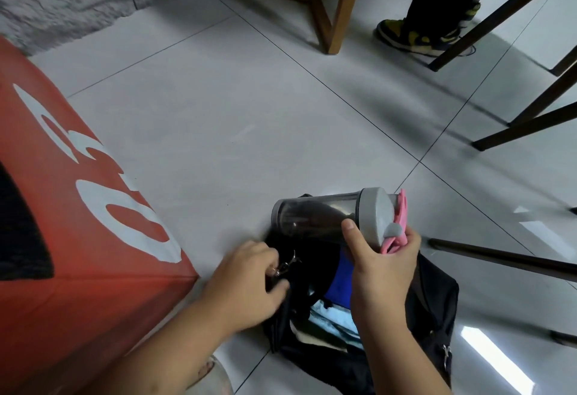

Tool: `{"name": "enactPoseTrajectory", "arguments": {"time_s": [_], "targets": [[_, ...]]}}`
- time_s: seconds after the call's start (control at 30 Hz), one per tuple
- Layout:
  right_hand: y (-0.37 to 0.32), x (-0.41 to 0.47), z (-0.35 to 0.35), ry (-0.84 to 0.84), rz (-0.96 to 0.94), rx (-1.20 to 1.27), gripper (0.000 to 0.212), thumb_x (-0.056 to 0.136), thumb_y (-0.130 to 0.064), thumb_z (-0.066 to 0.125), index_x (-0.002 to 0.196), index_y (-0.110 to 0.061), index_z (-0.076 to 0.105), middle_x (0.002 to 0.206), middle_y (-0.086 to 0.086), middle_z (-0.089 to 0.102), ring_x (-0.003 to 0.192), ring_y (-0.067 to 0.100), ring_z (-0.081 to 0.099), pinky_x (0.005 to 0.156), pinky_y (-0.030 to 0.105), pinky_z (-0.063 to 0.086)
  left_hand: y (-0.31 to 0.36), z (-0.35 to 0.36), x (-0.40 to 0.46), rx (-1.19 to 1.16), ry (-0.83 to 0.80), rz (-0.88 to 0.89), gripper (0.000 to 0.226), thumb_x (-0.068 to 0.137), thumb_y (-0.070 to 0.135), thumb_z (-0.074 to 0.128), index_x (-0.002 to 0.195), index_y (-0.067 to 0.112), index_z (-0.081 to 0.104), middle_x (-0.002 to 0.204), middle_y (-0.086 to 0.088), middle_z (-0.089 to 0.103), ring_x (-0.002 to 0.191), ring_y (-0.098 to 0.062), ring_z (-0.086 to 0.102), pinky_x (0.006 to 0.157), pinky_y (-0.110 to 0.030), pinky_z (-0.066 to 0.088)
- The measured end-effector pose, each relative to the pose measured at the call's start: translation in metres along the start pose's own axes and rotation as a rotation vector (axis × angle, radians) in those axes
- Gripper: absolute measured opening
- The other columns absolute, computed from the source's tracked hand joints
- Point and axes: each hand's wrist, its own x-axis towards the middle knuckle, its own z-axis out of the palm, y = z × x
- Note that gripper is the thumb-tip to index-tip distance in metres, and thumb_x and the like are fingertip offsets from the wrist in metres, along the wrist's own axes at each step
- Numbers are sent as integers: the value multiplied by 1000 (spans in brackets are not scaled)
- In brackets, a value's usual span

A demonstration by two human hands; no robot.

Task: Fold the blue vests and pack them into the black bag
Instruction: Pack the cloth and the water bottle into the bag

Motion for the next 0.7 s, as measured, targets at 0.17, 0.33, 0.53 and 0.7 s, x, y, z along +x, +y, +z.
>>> {"name": "enactPoseTrajectory", "arguments": {"time_s": [0.17, 0.33, 0.53, 0.7], "targets": [[1, -7, 6, -31, -11, -4, 61, 75, -5, 87, 121, -18, 50, 131, 6, 62, 118, 18, 66, 88, 19, 56, 4, 6, 1, -207, 41, -277, 49, 98, 55, 45, 68, 16, 49, 61, 1, 53, 66, -24, 58, 67, -39, 48], [-3, -17, 10, -86, -43, -72, 67, 73, -3, 87, 126, -18, 50, 125, -1, 64, 109, 13, 69, 83, 14, 55, -19, 21, 28, -160, -92, -678, 30, 81, 42, 72, 100, 22, 62, 92, 1, 67, 94, -26, 68, 77, -31, 52], [-2, -19, 6, -111, -54, -144, 61, 72, -4, 88, 116, -24, 51, 133, -2, 61, 108, 6, 65, 89, 14, 54, -21, 26, 41, -163, -305, -757, 33, 71, 52, 71, 91, 26, 74, 92, 0, 74, 90, -24, 71, 81, -31, 58], [9, -16, 0, -78, -31, -166, 64, 69, -18, 92, 117, -29, 52, 109, -6, 65, 96, 7, 69, 79, 24, 59, -22, 28, 36, -303, -73, -782, 29, 84, 9, 60, 58, 21, 63, 67, -4, 66, 69, -27, 61, 63, -29, 44]]}}
